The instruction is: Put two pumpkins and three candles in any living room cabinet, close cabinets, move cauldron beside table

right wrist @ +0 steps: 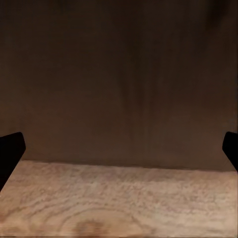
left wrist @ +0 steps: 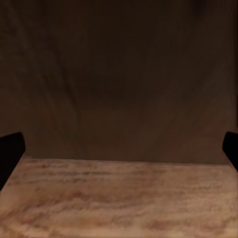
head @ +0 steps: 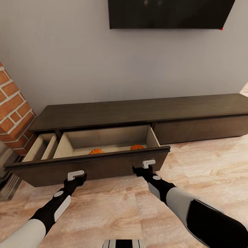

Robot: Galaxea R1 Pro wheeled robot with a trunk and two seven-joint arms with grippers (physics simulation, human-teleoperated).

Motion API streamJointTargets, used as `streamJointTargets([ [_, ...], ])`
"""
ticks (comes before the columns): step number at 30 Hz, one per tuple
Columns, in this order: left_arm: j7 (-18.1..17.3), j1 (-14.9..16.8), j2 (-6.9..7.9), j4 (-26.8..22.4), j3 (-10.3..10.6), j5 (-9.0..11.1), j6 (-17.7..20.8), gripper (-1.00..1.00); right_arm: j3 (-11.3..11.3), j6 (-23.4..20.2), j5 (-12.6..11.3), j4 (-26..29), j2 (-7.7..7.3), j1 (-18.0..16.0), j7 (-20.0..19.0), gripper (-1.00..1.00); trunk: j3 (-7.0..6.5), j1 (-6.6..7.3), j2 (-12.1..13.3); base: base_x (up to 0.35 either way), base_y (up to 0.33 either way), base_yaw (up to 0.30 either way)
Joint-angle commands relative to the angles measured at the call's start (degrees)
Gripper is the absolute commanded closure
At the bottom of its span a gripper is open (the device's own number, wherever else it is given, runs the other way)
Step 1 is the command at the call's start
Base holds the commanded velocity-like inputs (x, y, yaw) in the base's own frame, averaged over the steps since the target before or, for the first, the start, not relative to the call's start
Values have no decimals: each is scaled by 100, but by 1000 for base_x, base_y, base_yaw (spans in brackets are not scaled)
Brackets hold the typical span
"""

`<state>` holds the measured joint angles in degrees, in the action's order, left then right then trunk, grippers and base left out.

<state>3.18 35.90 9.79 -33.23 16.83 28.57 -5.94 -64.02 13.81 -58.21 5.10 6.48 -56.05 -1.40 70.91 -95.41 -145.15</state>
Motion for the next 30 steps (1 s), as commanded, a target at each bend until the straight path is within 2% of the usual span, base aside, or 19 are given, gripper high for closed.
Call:
streamJointTargets([
  [1, 33, 4, 7, 1, 56, 52, -64, -100, -44, 128, -54, -10, 7, 49, -11, -100, 4, 1, -2, 0, 0, 0],
  [3, 33, 4, 8, 2, 78, 47, -94, -100, -46, 310, -52, -14, 2, 101, -6, -100, 4, 1, -2, 0, 0, 0],
  [7, 36, -2, 27, 8, 118, 46, -204, -100, -30, 736, -96, -94, 2, 207, 7, -100, 93, -9, -7, 0, 0, 0],
  [12, 30, -9, 30, 19, 127, 51, -448, -100, -24, 1013, -102, -120, 25, 232, 13, -100, 93, -9, -7, 0, 0, 0],
  [19, 41, -7, 47, 62, 123, 52, -506, -100, 13, 1322, -153, -113, 14, 234, 17, -100, 93, -9, -7, 0, 0, 0],
  [25, 35, -20, 48, 82, 124, 54, -710, -100, 57, 1463, -225, -106, 5, 235, 17, -100, 226, -25, -15, 0, 0, 0],
  [30, 41, -22, 49, 94, 120, 60, -784, -100, 72, 1680, -234, -100, 3, 235, 6, -100, 226, -25, -15, 0, 0, 0],
])
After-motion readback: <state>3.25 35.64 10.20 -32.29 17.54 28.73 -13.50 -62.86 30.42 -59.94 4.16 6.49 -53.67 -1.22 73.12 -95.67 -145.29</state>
